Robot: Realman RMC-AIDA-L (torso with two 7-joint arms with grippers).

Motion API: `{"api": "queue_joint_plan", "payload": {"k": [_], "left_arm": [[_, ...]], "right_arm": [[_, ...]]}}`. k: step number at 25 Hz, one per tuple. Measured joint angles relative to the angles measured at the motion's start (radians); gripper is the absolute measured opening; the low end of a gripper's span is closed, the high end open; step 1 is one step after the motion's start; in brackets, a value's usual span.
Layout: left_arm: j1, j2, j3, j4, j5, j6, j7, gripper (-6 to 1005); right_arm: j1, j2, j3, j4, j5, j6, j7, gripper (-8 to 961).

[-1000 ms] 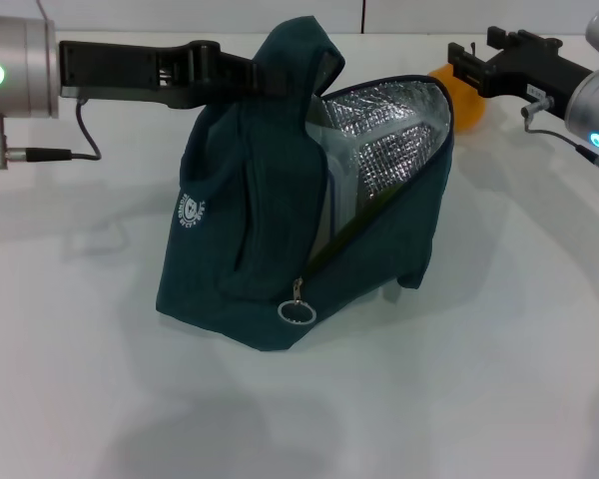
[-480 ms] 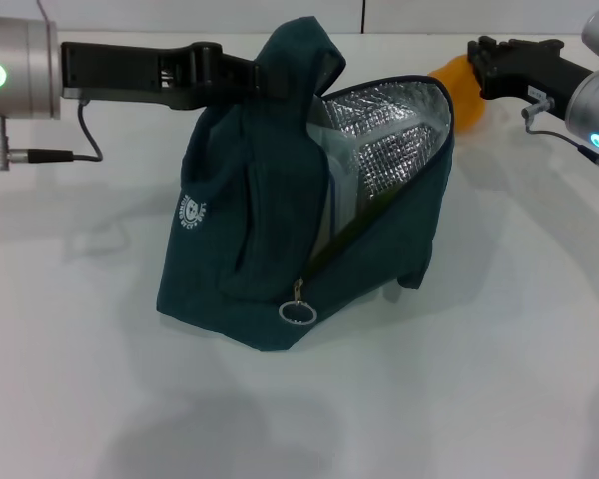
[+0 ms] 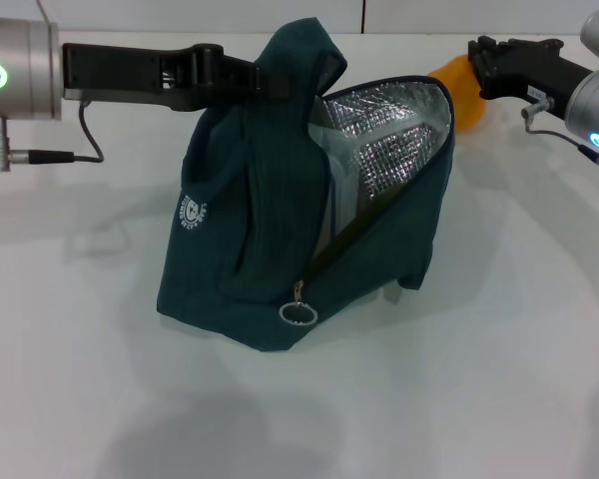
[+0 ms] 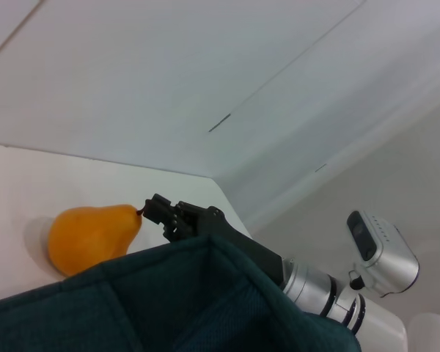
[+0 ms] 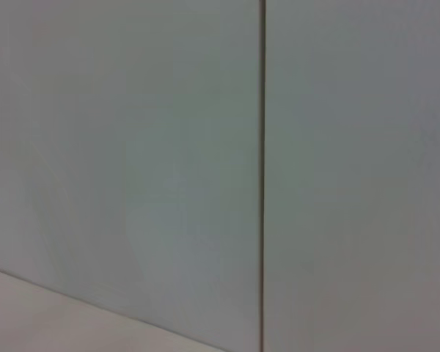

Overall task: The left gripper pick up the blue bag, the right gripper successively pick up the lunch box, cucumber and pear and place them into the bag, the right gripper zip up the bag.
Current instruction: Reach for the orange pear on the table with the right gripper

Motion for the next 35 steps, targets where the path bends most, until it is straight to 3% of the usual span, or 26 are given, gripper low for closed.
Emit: {"api": "queue_joint_plan", "payload": {"k": [6, 11, 19, 32, 35], "left_arm": [[0.0, 0.0, 0.0, 0.0, 0.0, 0.001, 0.0, 47], [0.0, 0.0, 0.0, 0.0, 0.0, 0.001, 0.0, 47], [0.002, 0.0, -0.001, 0.0, 0.0, 0.001, 0.0, 47], [0.012, 0.002, -0.005, 0.0, 0.0, 0.001, 0.0, 47], [0.013, 0.003, -0.005, 0.0, 0.0, 0.001, -0.001, 47]], "right_arm": [[0.0, -0.001, 0.005, 0.0, 0.0, 0.0, -0.011, 74], [-0.005, 0.0, 0.006, -0.007, 0.0, 0.0, -0.02, 6], [-0.018, -0.005, 0.014, -0.013, 0.008, -0.03, -0.023, 6], [-0.182, -0.012, 0.052, -0.206, 0.007, -0.151, -0.035, 51], [-0.191, -0.012, 0.054, -0.216, 0.007, -0.15, -0.036, 61]]}}
